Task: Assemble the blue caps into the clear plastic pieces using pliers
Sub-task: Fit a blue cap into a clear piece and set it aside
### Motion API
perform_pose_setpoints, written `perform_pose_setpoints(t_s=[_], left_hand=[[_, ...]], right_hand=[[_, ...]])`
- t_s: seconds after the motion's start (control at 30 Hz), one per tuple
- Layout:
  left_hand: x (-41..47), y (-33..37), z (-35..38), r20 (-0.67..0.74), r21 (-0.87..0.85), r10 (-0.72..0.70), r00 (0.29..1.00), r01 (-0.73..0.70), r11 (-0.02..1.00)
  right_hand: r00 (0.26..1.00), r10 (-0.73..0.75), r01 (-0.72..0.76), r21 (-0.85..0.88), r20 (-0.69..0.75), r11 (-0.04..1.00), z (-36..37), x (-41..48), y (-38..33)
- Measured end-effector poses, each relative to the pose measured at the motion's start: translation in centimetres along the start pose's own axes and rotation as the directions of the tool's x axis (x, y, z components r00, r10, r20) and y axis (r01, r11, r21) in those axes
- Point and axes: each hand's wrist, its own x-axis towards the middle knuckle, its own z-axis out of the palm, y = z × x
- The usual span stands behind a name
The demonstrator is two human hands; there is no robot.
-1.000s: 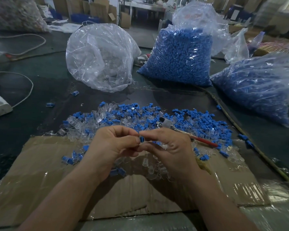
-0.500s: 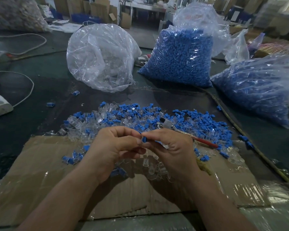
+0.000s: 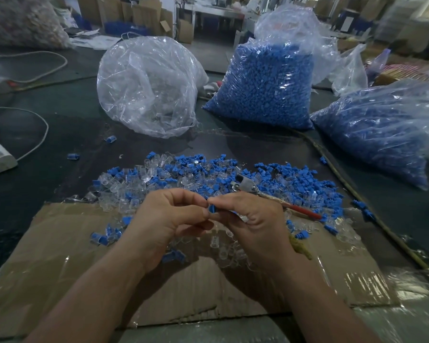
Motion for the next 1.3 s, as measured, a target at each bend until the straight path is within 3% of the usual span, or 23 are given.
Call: perform_pose_setpoints(t_s=[0.73, 0.83, 0.93, 1.03, 1.1, 1.2, 1.3], left_hand=[[-0.3, 0.5, 0.4, -0.051, 0.105, 0.038, 0.998, -0.033, 0.994], [-0.4, 0.4, 0.5, -0.052, 0.105, 0.049, 0.997, -0.043, 0.994], [-0.3, 0.2, 0.4, -0.082, 0.085, 0.063, 0.995, -0.056, 0.995], [-0.1, 0.1, 0.3, -0.118, 0.046, 0.062, 0.991, -0.057, 0.997], [0.0, 0.1, 0.2, -0.127, 0.018, 0.059, 0.990, -0.058, 0.998], [0.1, 0.1, 0.2, -0.136, -0.009, 0.061, 0.989, -0.063, 0.998], [0.1, 0.1, 0.2, -0.133, -0.014, 0.062, 0.989, -0.065, 0.998]], right_hand=[[0.998, -0.013, 0.012, 0.006, 0.067, 1.000, 0.0, 0.1, -0.1], [0.989, 0.055, -0.051, -0.033, 0.134, 0.998, -0.4, 0.3, -0.2], [0.965, 0.232, -0.219, -0.113, 0.118, 0.969, -1.5, 0.6, 0.0], [0.879, 0.475, -0.455, -0.226, 0.039, 0.861, -3.7, 1.1, 1.3], [0.768, 0.636, -0.565, -0.383, 0.082, 0.731, -5.2, 0.9, 2.7], [0.551, 0.804, -0.564, -0.609, 0.226, 0.558, -6.2, 0.7, 3.6], [0.471, 0.840, -0.532, -0.674, 0.268, 0.513, -6.2, 0.4, 4.2]])
